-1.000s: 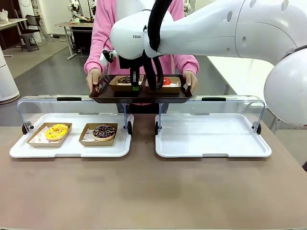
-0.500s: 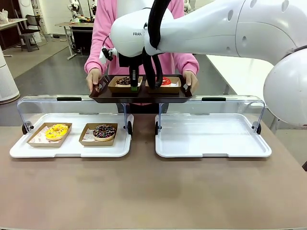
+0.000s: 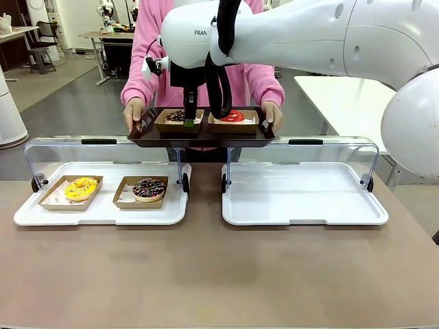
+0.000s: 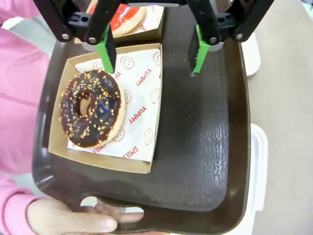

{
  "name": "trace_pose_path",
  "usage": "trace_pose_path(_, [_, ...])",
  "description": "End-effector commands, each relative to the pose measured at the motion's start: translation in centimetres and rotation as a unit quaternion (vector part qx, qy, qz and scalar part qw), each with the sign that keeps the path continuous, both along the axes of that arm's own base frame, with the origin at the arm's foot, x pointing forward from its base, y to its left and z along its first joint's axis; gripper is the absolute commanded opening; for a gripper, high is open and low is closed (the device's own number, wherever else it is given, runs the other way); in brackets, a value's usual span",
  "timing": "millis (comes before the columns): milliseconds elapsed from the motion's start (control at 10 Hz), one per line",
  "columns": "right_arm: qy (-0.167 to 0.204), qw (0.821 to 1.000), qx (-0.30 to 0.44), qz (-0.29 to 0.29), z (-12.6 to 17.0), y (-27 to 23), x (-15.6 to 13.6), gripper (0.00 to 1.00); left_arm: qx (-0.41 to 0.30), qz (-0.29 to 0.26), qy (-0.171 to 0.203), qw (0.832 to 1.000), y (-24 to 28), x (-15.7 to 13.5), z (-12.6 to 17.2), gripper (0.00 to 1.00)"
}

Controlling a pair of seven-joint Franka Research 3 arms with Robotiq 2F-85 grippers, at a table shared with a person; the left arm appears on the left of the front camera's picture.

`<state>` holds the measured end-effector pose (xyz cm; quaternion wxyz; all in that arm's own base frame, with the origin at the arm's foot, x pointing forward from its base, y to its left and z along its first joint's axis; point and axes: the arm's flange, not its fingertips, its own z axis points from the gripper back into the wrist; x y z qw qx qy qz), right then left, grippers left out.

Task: Provide the desired donut to the person.
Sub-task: Place the picked Paper togo box onto the Handle tray extended by the person.

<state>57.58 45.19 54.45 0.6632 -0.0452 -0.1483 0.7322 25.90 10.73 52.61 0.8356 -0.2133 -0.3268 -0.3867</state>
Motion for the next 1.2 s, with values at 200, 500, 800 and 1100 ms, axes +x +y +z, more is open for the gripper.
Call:
trace_pose_path(200, [0.033,0.999,0.020,0.024,1.4,-0.7,0.0,1.00,-0.005,-0.011,-0.006,1.000,0.3,0.0,-0.1,1.00])
trace_pose_path(500, [0.057,0.997,0.038,0.022,2.5,-0.8,0.0,1.00,-0.005,-0.011,-0.006,1.000,0.3,0.0,-0.1,1.00])
trace_pose_path(800, [0.033,0.999,0.023,0.014,1.5,-0.6,-0.5,1.00,-0.005,-0.011,-0.006,1.000,0.3,0.0,-0.1,1.00])
trace_pose_path(1100, [0.033,0.999,0.023,0.014,1.5,-0.6,-0.5,1.00,-0.005,-0.011,-0.006,1.000,0.3,0.0,-0.1,1.00])
